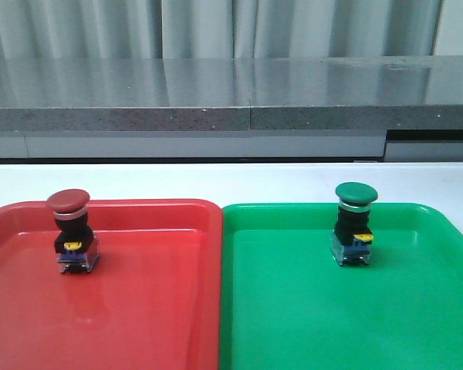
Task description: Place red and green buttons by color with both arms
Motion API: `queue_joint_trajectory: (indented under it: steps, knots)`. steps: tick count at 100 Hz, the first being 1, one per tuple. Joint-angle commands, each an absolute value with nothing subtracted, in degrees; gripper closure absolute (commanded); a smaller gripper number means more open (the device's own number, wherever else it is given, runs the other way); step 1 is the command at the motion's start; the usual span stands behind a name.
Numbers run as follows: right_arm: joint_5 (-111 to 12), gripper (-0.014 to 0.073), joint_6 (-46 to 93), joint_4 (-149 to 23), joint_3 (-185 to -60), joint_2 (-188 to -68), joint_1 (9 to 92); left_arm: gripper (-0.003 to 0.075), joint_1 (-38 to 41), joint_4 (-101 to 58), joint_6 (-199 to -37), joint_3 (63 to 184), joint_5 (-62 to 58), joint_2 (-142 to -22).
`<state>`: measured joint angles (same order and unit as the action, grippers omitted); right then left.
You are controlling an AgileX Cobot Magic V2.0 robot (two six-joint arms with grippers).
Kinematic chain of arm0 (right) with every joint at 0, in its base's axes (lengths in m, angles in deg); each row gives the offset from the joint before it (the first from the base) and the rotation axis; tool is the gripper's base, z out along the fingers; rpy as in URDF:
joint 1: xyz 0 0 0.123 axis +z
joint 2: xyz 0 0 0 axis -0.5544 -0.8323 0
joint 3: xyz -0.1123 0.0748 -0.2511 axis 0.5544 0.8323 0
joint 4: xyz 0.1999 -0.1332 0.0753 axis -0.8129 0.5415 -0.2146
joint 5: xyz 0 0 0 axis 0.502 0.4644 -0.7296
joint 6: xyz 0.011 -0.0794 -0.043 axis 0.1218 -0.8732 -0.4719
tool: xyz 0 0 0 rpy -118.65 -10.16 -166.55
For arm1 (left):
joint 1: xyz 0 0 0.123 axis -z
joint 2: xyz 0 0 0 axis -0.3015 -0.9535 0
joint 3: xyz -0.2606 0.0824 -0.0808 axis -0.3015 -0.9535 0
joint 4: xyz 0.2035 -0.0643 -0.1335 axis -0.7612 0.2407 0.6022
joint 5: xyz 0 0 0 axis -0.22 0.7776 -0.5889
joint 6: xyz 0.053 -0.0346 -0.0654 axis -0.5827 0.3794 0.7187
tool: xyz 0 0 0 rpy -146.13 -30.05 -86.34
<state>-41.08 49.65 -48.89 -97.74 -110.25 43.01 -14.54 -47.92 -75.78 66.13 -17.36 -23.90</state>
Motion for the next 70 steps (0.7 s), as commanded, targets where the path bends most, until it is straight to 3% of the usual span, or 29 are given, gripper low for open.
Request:
queue_joint_trajectory:
  steps: [1, 37, 70]
  knots:
    - [-46.5, 0.0075, 49.5, -48.3, -96.9, -105.5, 42.7, 0.0739, -14.9, -47.5, -75.6, 63.8, -21.8, -22.1]
    - [-42.4, 0.0709, 49.5, -48.3, -93.9, -97.4, 42.7, 0.0739, -14.9, -47.5, -75.6, 63.8, -21.8, -22.1]
    - [-41.7, 0.0704, 49.5, -48.3, -93.9, -97.4, 42.7, 0.0739, -14.9, -47.5, -75.6, 63.8, -21.8, -22.1]
